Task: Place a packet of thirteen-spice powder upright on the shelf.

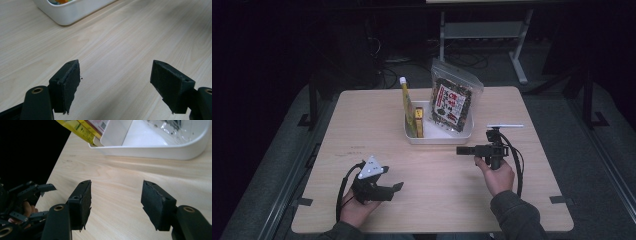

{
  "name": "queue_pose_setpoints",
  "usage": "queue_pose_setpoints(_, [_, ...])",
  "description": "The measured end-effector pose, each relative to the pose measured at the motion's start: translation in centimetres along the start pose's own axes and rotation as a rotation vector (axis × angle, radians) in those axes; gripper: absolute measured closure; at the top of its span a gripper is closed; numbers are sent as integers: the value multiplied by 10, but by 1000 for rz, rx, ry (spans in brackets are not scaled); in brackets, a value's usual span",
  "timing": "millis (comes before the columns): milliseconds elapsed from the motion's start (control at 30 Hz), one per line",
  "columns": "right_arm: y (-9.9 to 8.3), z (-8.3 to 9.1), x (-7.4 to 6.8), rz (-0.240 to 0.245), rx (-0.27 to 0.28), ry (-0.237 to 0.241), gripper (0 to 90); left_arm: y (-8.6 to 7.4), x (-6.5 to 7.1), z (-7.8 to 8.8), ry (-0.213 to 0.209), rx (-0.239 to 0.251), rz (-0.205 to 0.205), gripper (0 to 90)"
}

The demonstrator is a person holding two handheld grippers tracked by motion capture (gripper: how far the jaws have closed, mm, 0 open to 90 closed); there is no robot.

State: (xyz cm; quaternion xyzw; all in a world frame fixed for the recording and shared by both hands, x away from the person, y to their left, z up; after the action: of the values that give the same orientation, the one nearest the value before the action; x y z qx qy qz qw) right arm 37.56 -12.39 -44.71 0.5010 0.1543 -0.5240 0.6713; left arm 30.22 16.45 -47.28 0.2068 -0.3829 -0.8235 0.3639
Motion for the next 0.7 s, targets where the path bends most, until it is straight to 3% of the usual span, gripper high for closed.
queue_pose_setpoints(700, [-28, 23, 19, -14, -13, -1, 391, -1, 2, -1, -11, -6, -3, 227])
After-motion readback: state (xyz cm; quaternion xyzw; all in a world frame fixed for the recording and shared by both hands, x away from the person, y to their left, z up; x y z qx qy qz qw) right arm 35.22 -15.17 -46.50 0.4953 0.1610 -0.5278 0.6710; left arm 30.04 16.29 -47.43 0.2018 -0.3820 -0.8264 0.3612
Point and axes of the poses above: each handheld gripper's, and its own axes: z roughly backward along the jaws, y roughly out of its top, x roughly to its right, the point moved 7 cm from there along -z, roughly forward along the jaws, and after that the axes turned 9 degrees about y, right-handed, at the moved point
